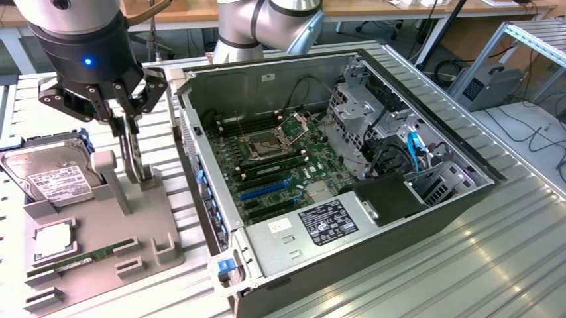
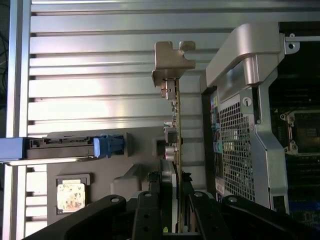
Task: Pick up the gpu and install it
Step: 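Pick up the gpu and move the gpu toward the slot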
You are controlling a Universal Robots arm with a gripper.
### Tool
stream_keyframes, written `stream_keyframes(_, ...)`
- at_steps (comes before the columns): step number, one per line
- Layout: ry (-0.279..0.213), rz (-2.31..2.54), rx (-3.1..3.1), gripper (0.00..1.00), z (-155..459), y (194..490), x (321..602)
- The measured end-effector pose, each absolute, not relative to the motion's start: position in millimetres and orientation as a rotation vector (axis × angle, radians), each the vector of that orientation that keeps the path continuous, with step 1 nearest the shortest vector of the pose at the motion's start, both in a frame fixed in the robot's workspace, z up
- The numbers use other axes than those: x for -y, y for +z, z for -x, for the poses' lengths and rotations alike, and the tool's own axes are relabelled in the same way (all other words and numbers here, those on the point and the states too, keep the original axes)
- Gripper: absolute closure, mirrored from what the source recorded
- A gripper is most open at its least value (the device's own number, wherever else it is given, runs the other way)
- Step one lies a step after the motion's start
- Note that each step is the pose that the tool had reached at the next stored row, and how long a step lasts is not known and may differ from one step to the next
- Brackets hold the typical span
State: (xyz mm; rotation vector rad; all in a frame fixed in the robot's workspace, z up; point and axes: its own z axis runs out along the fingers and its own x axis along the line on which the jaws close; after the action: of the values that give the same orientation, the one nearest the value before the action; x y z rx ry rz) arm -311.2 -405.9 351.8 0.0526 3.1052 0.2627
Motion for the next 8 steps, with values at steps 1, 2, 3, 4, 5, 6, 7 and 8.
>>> stream_keyframes(1, 0.263, -0.053, -3.105, 0.73, 311.2, 351.8, 405.4)
stream_keyframes(2, 0.262, -0.053, -3.105, 0.73, 311.2, 351.8, 404.9)
stream_keyframes(3, 0.259, -0.053, -3.106, 0.73, 311.2, 351.9, 404.4)
stream_keyframes(4, 0.246, -0.052, -3.106, 0.73, 311.2, 351.8, 403.6)
stream_keyframes(5, 0.225, -0.052, -3.108, 0.73, 311.2, 351.8, 402.7)
stream_keyframes(6, 0.189, -0.052, -3.110, 0.73, 311.2, 351.8, 401.4)
stream_keyframes(7, 0.150, -0.051, -3.112, 0.73, 311.2, 351.9, 400.0)
stream_keyframes(8, 0.118, -0.051, -3.113, 0.73, 311.2, 351.8, 398.6)
